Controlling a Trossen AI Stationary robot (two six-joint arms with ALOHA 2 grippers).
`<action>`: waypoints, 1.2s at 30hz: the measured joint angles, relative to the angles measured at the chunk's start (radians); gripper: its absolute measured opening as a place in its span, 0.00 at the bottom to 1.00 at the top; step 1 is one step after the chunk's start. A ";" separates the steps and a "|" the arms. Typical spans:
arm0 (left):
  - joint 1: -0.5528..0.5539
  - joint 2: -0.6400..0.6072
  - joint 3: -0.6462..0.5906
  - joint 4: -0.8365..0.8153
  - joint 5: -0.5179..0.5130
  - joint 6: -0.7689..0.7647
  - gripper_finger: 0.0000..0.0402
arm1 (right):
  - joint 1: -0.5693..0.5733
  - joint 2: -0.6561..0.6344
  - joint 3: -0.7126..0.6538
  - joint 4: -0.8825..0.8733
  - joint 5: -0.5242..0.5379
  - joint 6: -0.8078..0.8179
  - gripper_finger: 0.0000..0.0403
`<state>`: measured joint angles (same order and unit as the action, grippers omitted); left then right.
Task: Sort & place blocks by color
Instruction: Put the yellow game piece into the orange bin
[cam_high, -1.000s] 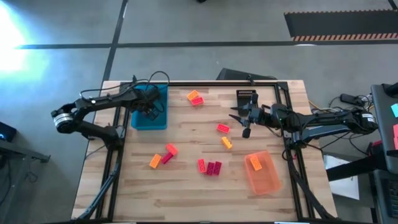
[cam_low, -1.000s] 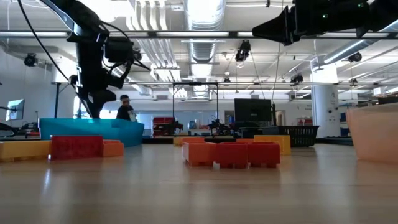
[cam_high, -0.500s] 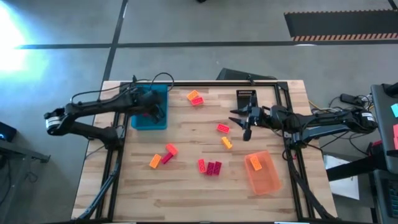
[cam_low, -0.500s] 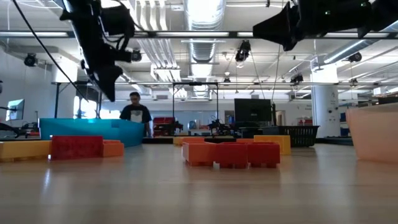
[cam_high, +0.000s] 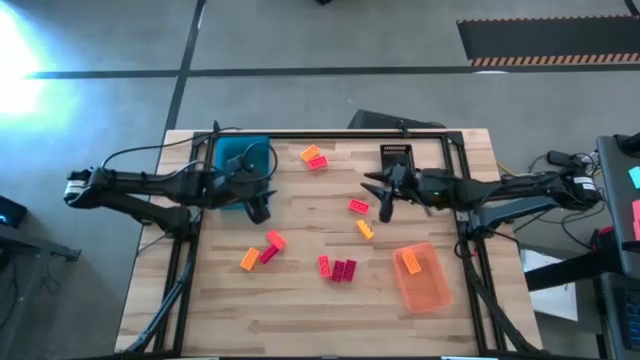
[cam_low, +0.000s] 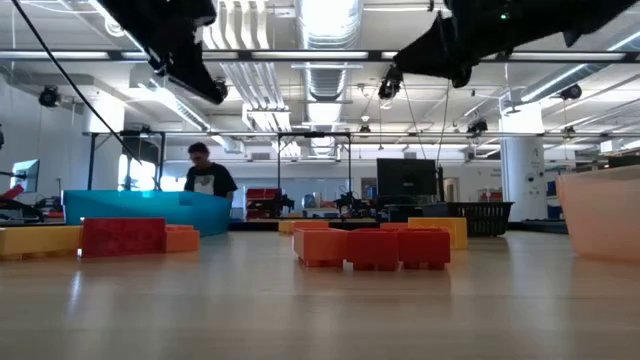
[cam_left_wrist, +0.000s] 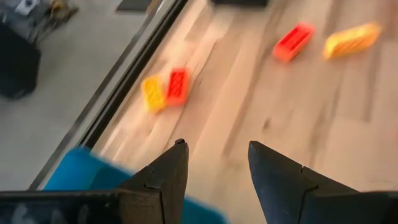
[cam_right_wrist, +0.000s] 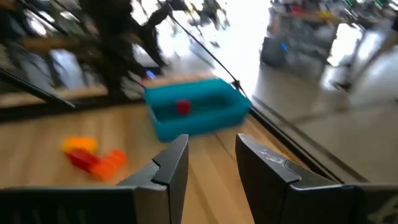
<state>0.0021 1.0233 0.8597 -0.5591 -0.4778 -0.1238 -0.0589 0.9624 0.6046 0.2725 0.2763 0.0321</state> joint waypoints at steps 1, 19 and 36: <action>-0.012 0.000 0.000 0.018 0.000 0.000 0.38 | 0.000 0.022 0.033 -0.037 0.017 -0.001 0.31; -0.247 0.037 -0.003 -0.046 0.337 -0.315 0.38 | 0.000 0.389 0.530 -0.665 0.008 -0.036 0.31; -0.405 0.282 0.026 -0.394 0.504 -1.024 0.38 | 0.002 0.459 0.486 -0.463 0.002 -0.172 0.31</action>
<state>-0.4030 1.3049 0.8854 -0.9529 0.0260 -1.1482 -0.0566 1.4219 1.0903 -0.1904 0.2787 -0.1398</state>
